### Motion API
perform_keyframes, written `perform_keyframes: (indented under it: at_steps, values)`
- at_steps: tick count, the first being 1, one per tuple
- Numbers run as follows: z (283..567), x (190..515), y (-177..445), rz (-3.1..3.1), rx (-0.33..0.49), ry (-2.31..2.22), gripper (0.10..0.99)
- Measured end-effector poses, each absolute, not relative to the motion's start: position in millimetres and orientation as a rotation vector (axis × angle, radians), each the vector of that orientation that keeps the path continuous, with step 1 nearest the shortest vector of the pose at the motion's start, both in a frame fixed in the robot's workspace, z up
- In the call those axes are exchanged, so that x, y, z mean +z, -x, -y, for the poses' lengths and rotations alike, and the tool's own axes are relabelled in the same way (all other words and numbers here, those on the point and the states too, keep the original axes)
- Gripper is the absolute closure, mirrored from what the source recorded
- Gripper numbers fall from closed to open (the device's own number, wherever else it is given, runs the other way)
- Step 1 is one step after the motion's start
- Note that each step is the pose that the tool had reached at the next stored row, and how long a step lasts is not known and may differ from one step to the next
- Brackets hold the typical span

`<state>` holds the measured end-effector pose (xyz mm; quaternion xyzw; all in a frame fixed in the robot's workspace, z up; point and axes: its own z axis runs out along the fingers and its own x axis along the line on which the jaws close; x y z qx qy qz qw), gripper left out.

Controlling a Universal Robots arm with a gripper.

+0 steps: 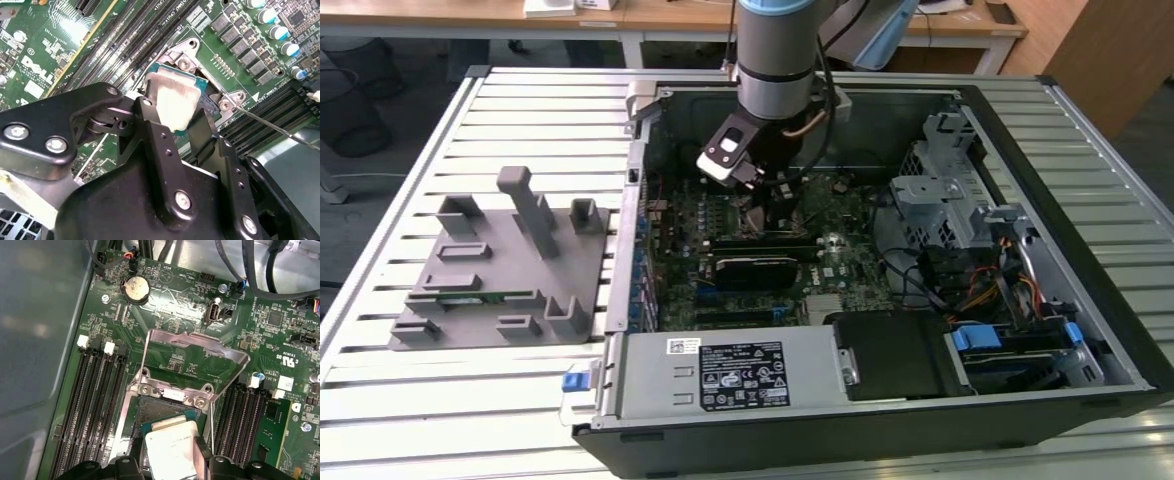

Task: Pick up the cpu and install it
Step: 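Place the cpu into insertion slot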

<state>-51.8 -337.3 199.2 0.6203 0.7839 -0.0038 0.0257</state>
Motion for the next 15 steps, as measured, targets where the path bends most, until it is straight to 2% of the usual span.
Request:
perform_keyframes:
  at_steps: [13,14,15]
  values:
    - [336.0,203.3,51.8,-2.490,-0.005,-1.834,0.580]
    - [336.1,203.3,51.8,-2.505,-0.006,-1.812,0.569]
    - [336.1,203.2,51.8,-2.518,-0.007,-1.793,0.514]
